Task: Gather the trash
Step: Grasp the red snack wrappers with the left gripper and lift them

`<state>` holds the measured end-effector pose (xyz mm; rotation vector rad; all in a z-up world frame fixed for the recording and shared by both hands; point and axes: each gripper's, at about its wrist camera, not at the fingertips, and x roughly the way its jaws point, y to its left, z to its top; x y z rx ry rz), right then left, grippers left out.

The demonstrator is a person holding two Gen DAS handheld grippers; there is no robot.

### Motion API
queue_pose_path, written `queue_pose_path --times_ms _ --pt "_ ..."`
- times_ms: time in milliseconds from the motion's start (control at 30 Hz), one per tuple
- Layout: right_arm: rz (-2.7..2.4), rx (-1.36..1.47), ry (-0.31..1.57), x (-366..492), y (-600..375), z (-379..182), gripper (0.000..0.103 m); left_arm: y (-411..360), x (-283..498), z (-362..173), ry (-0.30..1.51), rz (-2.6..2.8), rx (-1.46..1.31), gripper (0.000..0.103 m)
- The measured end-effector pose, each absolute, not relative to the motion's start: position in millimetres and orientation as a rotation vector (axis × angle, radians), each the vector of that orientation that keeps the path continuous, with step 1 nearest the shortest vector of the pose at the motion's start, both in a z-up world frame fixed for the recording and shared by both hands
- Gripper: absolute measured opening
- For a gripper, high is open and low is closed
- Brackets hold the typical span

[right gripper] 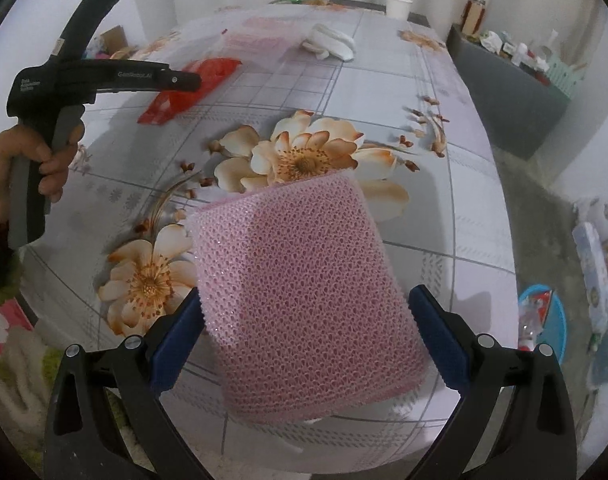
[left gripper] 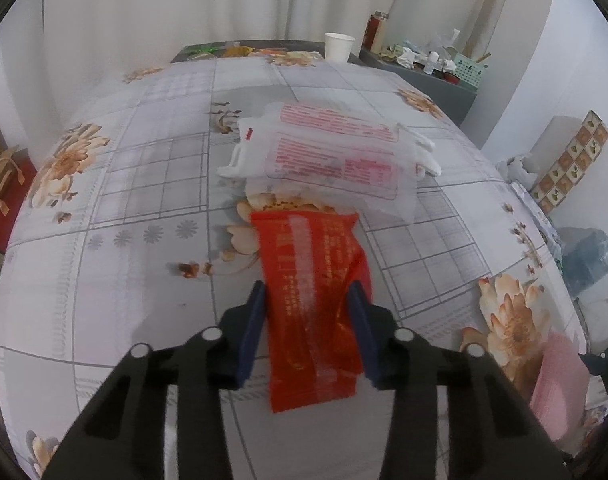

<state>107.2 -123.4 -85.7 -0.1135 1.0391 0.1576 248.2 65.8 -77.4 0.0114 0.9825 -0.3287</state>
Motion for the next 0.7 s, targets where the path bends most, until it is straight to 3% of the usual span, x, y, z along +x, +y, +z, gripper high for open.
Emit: queue_pose_path --times_ms 33,233,467,700 --pt "0.155 -0.11 1.038 106 -123 -86 0.095 67 248 -77 0.983 -0.327 0.012 0.025" --pt "0.133 -0.075 1.036 109 -127 -85 0.095 76 246 -78 0.981 -0.333 -0.013 0.016" --pt "0.127 -0.016 1.015 108 -131 -82 0.085 84 236 -75 0.979 -0.345 -0.037 0.012" --pt "0.137 0.049 0.997 105 -136 -79 0.082 88 212 -63 0.922 -0.376 -0.059 0.011"
